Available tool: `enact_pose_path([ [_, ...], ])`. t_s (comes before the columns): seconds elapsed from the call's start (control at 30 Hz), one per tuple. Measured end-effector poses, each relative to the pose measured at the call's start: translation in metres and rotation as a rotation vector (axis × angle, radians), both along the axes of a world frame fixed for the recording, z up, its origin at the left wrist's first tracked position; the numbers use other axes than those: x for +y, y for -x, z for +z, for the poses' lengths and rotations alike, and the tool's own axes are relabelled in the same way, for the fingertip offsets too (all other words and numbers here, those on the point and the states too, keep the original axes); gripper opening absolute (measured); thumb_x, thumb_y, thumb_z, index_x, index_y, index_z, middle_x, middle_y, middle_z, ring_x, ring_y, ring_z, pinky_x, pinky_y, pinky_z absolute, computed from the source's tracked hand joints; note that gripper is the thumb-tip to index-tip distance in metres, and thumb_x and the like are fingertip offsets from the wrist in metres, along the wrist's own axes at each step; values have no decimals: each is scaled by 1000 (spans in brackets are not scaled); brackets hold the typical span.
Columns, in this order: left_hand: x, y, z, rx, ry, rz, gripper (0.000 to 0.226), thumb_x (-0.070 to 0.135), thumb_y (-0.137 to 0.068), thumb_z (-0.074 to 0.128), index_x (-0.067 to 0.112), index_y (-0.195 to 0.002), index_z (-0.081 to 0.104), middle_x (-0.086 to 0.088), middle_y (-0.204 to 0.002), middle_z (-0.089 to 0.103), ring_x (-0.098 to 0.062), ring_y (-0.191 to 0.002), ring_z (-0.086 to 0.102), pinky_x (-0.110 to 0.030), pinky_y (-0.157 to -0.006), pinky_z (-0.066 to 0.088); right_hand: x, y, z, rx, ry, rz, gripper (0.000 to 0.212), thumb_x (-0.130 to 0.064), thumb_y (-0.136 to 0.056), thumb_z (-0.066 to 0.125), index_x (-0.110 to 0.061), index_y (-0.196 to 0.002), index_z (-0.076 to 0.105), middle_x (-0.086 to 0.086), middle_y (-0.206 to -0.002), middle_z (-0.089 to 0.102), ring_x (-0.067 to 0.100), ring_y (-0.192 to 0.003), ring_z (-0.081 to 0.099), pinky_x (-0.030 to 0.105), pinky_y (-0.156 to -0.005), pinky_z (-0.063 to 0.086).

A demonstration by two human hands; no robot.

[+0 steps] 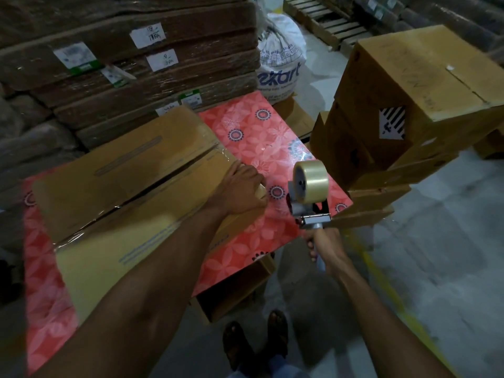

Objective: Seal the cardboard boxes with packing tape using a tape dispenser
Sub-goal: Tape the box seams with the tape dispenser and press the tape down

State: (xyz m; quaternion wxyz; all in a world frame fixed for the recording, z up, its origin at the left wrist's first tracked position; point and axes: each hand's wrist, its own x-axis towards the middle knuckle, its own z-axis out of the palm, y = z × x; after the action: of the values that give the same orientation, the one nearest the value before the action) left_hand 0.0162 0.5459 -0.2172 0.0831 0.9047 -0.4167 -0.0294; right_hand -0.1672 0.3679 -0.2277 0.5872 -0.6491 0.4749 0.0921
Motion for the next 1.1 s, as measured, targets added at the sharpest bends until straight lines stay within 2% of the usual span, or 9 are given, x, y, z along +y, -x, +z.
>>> enact_pose_path([
  [0.1,-4,6,-2,10,-6,42,52,62,-79,61,29,-119,61,4,-124,53,-17,-135,37,-44,-123,-3,-15,-16,-2,-14,236,81,32,-39,-73,66,-9,-81,71,21,-84,66,33,-74,65,41,-66,51],
  [0.17,-8,10,-1,6,-17,70,48,58,-80,60,29,-118,60,2,-125,52,-17,-136,35,-46,-123,-3,-24,-27,-4,19,397,183,44,-39,-89,61,-3,-110,72,27,-116,66,43,-108,61,41,-88,46],
  [0.2,-10,13,-1,-1,-24,89,47,57,-80,58,29,-117,60,2,-126,52,-18,-136,34,-46,-123,-2,-28,-33,-5,12,419,200,46,-37,-91,59,0,-116,68,29,-121,64,45,-113,59,40,-89,44],
  [0.3,-18,20,-2,-41,-52,163,49,51,-78,58,24,-119,59,-1,-127,52,-20,-138,31,-47,-124,1,-42,-49,-20,-20,477,273,63,-39,-71,47,1,-117,62,28,-113,66,45,-106,62,38,-81,46],
  [0.47,-22,25,-8,-113,-75,231,50,46,-77,61,21,-120,60,-4,-134,53,-23,-147,26,-48,-124,7,-66,-63,-58,25,602,404,49,-33,-86,71,-3,-120,55,23,-109,69,42,-100,66,49,-86,54],
  [0.77,-30,31,-5,-107,-151,278,51,46,-77,66,23,-122,59,-3,-136,54,-23,-147,26,-49,-123,8,-82,-81,-62,151,618,576,59,-49,-78,69,-8,-118,58,16,-114,68,35,-103,65,39,-86,52],
  [0.87,-31,35,-3,-109,-153,280,53,43,-80,63,19,-126,57,-6,-136,52,-25,-146,27,-49,-124,8,-71,-88,-36,229,790,578,67,-48,-76,65,-6,-127,49,23,-130,53,42,-120,49,49,-99,39],
  [1.0,-21,28,3,0,36,214,67,59,-77,56,22,-132,52,-2,-143,47,-22,-144,30,-46,-122,15,-21,-112,27,-209,1056,557,57,-39,-73,48,-8,-119,60,18,-117,58,40,-111,51,49,-92,38],
  [1.1,7,-1,11,140,372,185,61,50,-82,57,15,-131,56,-6,-138,52,-24,-132,45,-44,-113,34,26,-151,39,-495,878,641,31,-24,-81,55,-11,-106,65,14,-103,64,36,-100,57,45,-86,45],
])
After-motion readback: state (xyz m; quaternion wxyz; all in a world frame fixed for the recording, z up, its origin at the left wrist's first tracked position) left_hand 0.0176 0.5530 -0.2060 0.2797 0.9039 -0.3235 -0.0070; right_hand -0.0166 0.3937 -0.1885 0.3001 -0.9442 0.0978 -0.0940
